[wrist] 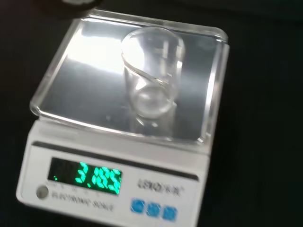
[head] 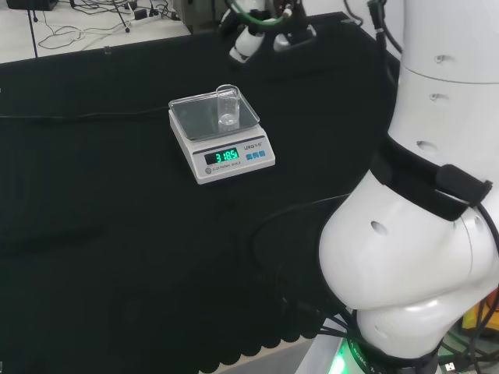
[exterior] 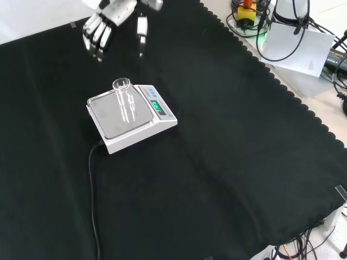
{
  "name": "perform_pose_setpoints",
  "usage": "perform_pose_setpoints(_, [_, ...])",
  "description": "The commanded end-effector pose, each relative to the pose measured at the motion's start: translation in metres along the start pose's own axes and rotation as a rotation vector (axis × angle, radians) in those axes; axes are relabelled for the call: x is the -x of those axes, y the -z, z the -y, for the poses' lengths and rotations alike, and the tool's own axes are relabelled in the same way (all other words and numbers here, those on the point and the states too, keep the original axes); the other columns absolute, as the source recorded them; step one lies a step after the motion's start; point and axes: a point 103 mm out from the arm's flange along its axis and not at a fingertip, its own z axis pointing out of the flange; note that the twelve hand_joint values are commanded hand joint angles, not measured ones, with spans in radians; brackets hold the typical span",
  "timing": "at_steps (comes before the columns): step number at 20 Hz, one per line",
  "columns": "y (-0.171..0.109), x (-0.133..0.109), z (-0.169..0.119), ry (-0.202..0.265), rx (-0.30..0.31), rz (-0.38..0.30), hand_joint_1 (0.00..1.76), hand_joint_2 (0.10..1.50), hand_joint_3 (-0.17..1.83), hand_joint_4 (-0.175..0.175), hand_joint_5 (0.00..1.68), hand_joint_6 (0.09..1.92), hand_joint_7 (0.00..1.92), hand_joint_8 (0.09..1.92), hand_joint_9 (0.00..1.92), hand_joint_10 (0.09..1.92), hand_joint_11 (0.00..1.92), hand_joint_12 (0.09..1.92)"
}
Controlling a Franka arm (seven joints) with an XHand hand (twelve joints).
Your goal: Put the beaker on the electronic balance.
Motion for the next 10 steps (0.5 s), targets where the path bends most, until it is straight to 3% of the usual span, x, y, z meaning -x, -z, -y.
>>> perform_pose_setpoints(1, [-0.02,0.069,0.097,-0.123,-0.026,-0.034,0.78,0.94,-0.06,-0.034,0.63,0.12,0.45,0.64,0.52,0.79,0.27,1.38])
perform_pose_setpoints(3, [-0.025,0.082,0.122,-0.143,-0.017,-0.051,0.81,0.98,-0.08,-0.042,0.66,0.31,0.53,0.66,0.68,0.71,0.42,1.35])
perform_pose_setpoints(6, [-0.033,0.103,0.158,-0.171,0.005,-0.084,0.82,1.02,-0.15,-0.048,0.62,0.58,0.58,0.67,0.75,0.69,0.49,1.33])
perform_pose_setpoints(10, [-0.048,0.117,0.195,-0.189,0.029,-0.107,0.83,1.04,-0.17,-0.05,0.63,0.66,0.61,0.68,0.77,0.69,0.5,1.33])
